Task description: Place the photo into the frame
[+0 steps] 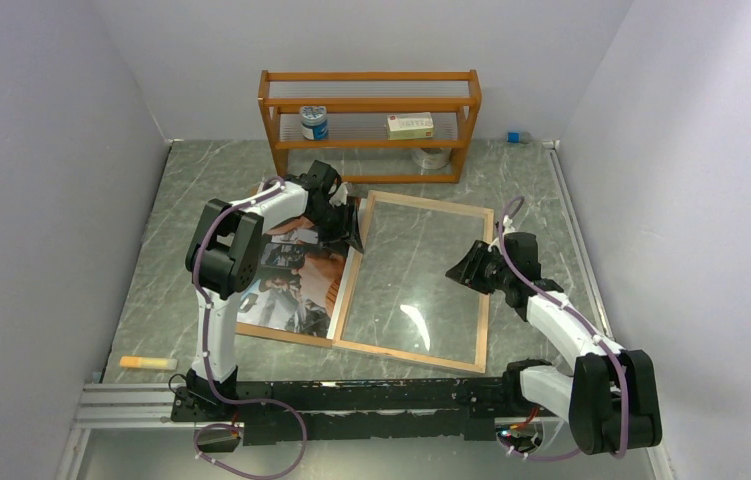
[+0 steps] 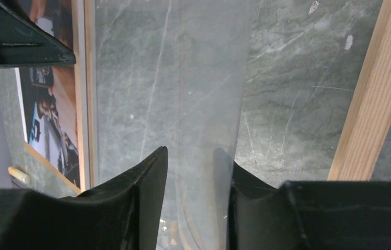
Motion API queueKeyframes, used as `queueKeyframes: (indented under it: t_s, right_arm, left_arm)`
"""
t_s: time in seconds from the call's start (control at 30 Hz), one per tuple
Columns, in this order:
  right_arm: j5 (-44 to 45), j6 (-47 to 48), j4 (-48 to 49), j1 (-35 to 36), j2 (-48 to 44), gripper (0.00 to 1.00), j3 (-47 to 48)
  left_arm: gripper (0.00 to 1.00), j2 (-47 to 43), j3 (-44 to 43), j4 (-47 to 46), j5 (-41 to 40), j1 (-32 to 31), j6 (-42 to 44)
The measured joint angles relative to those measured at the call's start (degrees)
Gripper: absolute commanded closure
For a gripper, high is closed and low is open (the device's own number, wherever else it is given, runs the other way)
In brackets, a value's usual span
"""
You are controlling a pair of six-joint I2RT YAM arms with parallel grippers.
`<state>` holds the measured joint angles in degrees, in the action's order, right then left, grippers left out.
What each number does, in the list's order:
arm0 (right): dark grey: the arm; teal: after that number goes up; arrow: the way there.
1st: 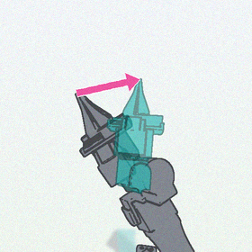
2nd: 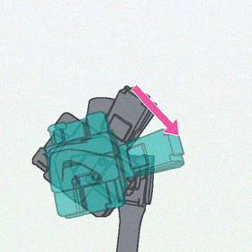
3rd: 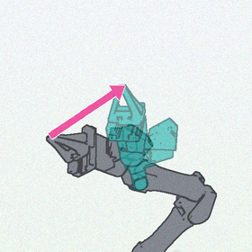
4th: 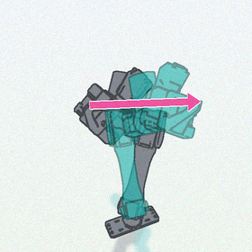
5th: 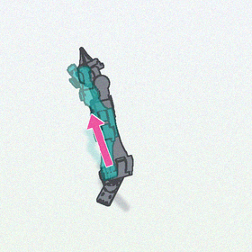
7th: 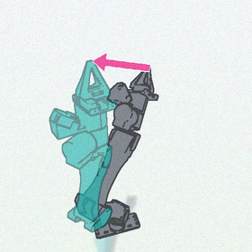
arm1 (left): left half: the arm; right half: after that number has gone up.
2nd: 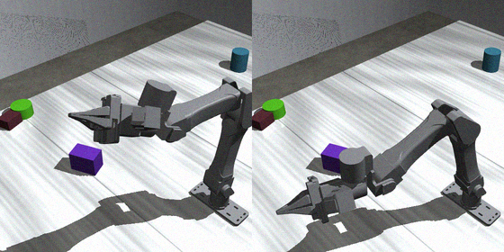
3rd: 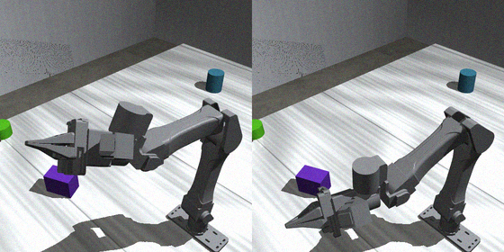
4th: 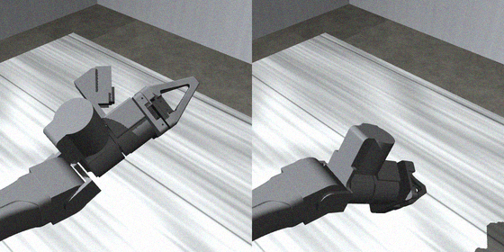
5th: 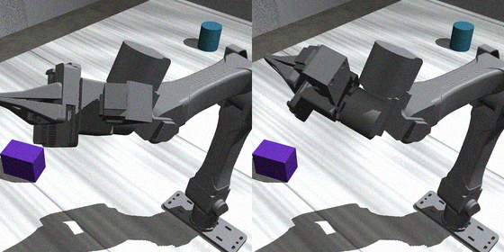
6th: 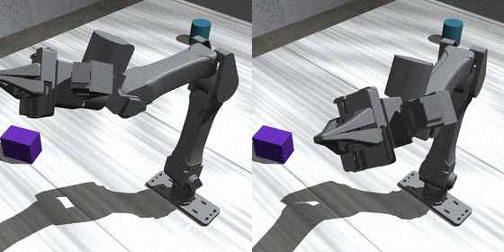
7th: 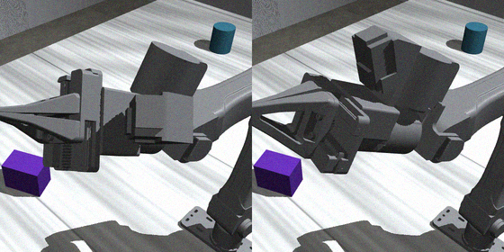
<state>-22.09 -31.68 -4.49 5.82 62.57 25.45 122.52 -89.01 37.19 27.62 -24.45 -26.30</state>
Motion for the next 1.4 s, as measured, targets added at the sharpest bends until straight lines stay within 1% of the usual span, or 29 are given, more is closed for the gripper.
queueKeyframes:
  t_s: [0.07, 0.17, 0.23, 0.33, 0.43, 0.7, 0.8, 0.87, 0.93, 0.97, 1.07, 1.13, 1.3, 1.37, 1.4]
  right_arm:
    - [0.4, -0.1, -0.5, 0.0, 0.0, 0.47, 0.1]
    - [1.0, -0.4, -2.1, 0.0, 0.0, 0.32, 0.7]
    - [1.8, -0.6, -3.4, 0.0, 0.0, 0.25, 1.2]
    - [4.6, -0.5, -7.2, 0.1, 0.0, 0.18, 2.9]
    - [8.5, -0.5, -11.6, 0.1, -0.1, 0.16, 5.1]
    - [21.2, -1.6, -23.3, 0.1, -1.6, 0.17, 10.3]
    - [24.9, -2.4, -25.7, 0.1, -1.5, 0.18, 10.9]
    - [26.2, -2.9, -26.6, 0.1, -0.8, 0.2, 10.9]
    - [26.6, -3.4, -27.0, 0.1, 0.4, 0.23, 10.9]
    - [26.6, -3.6, -27.2, 0.1, 1.2, 0.26, 10.9]
    - [26.6, -4.3, -27.5, 0.1, 3.3, 0.41, 10.9]
    - [26.5, -4.6, -27.6, 0.1, 4.5, 0.47, 10.9]
    - [25.5, -5.0, -27.7, 0.1, 7.3, 0.48, 10.9]
    - [24.9, -5.0, -27.9, 0.1, 7.8, 0.48, 10.9]
    - [24.8, -5.0, -28.0, 0.1, 7.8, 0.46, 10.9]
  left_arm:
    - [0.4, 0.0, 0.0, 0.0, 0.0, 0.0, -0.1]
    - [0.38, 0.0, -0.1, 0.0, 0.2, 0.0, -0.2]
    - [0.36, 0.0, -0.2, 0.0, 0.3, 0.0, -0.3]
    - [0.35, 0.0, -0.3, 0.1, 0.5, 0.0, -0.4]
    - [0.33, 0.0, -0.4, 0.1, 0.6, -0.1, -0.4]
    - [0.31, 0.0, -0.5, 0.1, 0.9, -0.2, -0.5]
    - [0.31, 0.0, -0.5, 0.1, 1.0, -0.2, -0.5]
    - [0.31, 0.0, -0.5, 0.1, 1.0, -0.2, -0.5]
    - [0.32, 0.0, -0.5, 0.1, 1.1, -0.2, -0.5]
    - [0.32, 0.0, -0.5, 0.1, 1.1, -0.2, -0.5]
    - [0.34, 0.0, -0.5, 0.1, 1.1, -0.2, -0.5]
    - [0.35, 0.0, -0.5, 0.1, 1.1, -0.2, -0.5]
    - [0.36, 0.0, -0.5, 0.2, 1.1, -0.1, -0.5]
    - [0.36, 0.0, -0.5, 0.2, 1.0, -0.1, -0.5]
    - [0.36, 0.0, -0.5, 0.2, 1.0, -0.1, -0.5]
